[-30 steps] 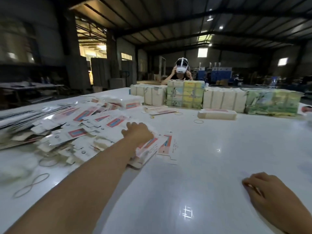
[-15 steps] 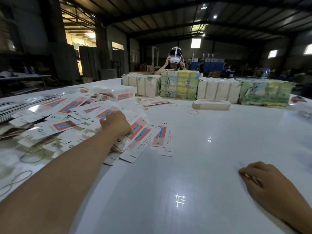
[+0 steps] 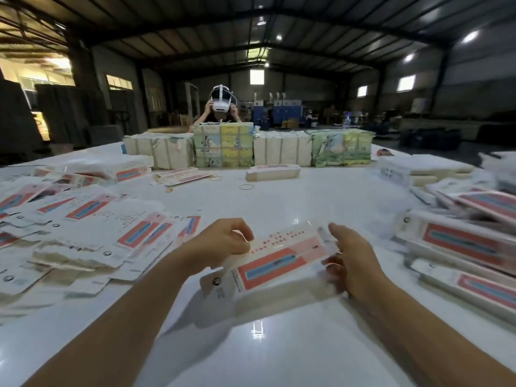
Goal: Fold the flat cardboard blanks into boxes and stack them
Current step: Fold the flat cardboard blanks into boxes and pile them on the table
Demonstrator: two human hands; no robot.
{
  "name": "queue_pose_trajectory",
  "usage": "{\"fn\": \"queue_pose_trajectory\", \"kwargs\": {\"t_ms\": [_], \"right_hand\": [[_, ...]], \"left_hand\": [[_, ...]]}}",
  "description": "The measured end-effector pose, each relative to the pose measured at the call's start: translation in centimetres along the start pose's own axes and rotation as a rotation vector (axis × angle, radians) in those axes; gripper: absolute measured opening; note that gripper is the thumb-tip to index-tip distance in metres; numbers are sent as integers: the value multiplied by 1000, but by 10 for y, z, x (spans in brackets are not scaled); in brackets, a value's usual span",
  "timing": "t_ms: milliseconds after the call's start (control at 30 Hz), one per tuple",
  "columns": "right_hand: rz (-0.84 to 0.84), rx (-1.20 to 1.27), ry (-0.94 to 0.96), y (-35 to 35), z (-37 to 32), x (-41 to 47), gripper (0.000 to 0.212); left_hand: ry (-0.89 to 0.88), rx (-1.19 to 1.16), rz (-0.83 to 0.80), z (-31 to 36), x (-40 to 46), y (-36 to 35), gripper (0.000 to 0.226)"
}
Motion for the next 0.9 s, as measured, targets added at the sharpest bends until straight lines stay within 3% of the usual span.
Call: {"fn": "queue_pose_trajectory", "kwargs": {"t_ms": [67,133,267,333,467,633,767,900], "right_hand": [[-10,71,-37,6,5,-3,11],[16,88,18,12,1,-5,13],[-14,15,119,7,-6,-9,7],[-32,-46,171,4,-11,-14,5],[-60,-141,341,0,-25,-24,45],[-134,-563,518,-19,-29,-29,39],[-136,-365,429,-20,-21,-30,34],[-141,83,18,-20,3,-26,16]], "left_hand": [[13,65,-63,5,-2,-26,9],[-8,235,-18,12,-2,-41,11],[-177,650,122,41,-2,-76,82],[-235,754,188,50,-4,-93,98],[-271,651,389,45,-10,-86,88],[-283,626,545,44,-19,-71,90],[-293,684,649,48,-27,-66,90],[-341,814,744,57,-35,-67,91]]}}
Point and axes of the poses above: each hand's wrist, its own x-axis towards the middle knuckle, its own y-axis out of the back of the hand, z = x × y, the point moved 10 cm from there along x, towards the middle knuckle, and after that the axes turned 5 degrees about y, right-handed, at the moved point
